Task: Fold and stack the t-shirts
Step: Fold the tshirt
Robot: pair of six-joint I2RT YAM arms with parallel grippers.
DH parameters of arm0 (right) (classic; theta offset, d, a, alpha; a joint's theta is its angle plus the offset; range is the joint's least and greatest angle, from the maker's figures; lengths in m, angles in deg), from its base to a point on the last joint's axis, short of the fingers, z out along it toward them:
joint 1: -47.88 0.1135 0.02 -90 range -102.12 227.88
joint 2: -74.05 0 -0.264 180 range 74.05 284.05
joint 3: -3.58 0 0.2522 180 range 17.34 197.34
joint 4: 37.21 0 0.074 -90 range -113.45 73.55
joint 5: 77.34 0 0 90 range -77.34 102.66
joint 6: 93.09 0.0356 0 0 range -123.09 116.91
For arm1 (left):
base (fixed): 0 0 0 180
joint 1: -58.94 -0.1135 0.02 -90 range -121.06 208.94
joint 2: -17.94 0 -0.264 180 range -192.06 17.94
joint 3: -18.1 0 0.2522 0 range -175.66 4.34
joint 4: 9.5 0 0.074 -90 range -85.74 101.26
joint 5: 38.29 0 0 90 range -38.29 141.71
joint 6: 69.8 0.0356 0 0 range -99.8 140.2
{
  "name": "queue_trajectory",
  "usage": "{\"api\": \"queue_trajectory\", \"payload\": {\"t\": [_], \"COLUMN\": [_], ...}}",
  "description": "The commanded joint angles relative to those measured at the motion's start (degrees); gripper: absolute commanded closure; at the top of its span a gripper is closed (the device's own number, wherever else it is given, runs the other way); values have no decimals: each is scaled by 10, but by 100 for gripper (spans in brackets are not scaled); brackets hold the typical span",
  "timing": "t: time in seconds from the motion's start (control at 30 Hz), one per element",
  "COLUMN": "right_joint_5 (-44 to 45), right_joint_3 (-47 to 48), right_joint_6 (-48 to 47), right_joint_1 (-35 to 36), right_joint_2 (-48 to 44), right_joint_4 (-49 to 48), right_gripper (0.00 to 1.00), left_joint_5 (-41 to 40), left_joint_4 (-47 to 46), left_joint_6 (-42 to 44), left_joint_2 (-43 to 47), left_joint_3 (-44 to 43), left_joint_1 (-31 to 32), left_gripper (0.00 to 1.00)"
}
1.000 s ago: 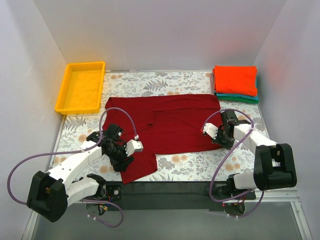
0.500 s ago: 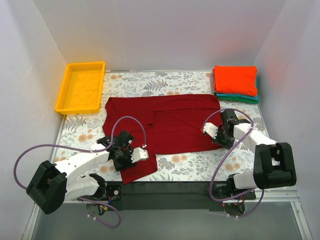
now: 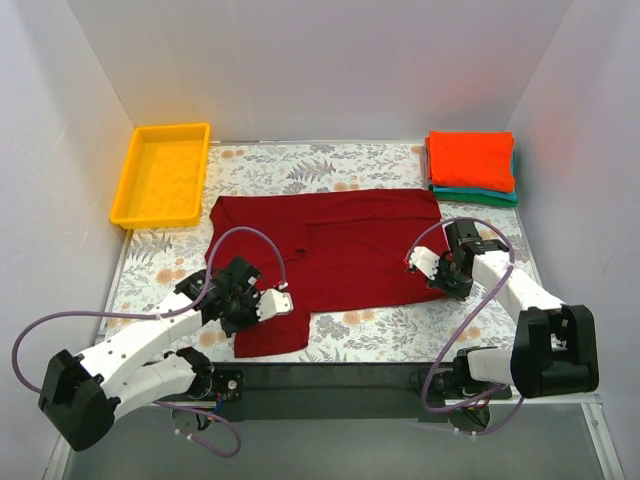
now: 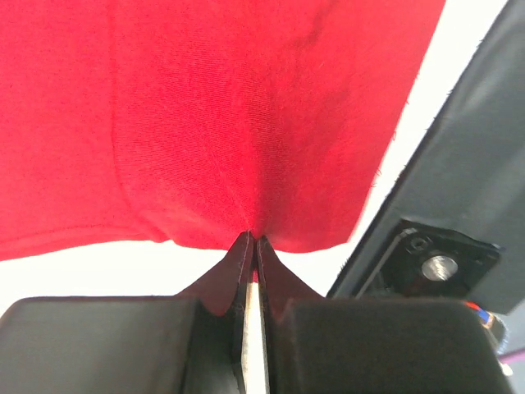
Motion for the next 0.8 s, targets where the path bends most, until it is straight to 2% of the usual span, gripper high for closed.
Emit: {"api": "queue_trajectory", "payload": {"t": [0.0, 0.13, 0.23, 0.3, 0.33, 0.43, 0.77], "right_joint_5": [-7, -9, -17, -21, -26, -29, -18], "right_joint_3": [7, 12, 44, 76, 88, 131, 285], "right_joint_6": [-35, -44, -46, -45, -46, -47, -62], "right_joint_1": [-5, -6, -12, -15, -16, -16, -21], "right_joint_2": [-47, -72, -56, -31, -11, 29, 168], "right_joint_4": [63, 84, 91, 93, 93, 95, 96], "right_gripper": [99, 99, 99, 99, 99, 99, 99], "left_joint_5": [20, 27, 34, 63, 72, 91, 118], "left_joint_4": [72, 82, 75, 71, 70, 51, -21], "left_joint_6": [-19, -27, 3, 49, 62, 89, 98], "left_joint_2": [40, 51, 37, 15, -16, -58, -248], "left_joint_3": [-42, -60, -101, -144, -159, -208, -340], "left_joint_1": [-3, -18, -66, -133, -174, -222, -284], "left_gripper": [100, 100, 100, 100, 100, 100, 100]}}
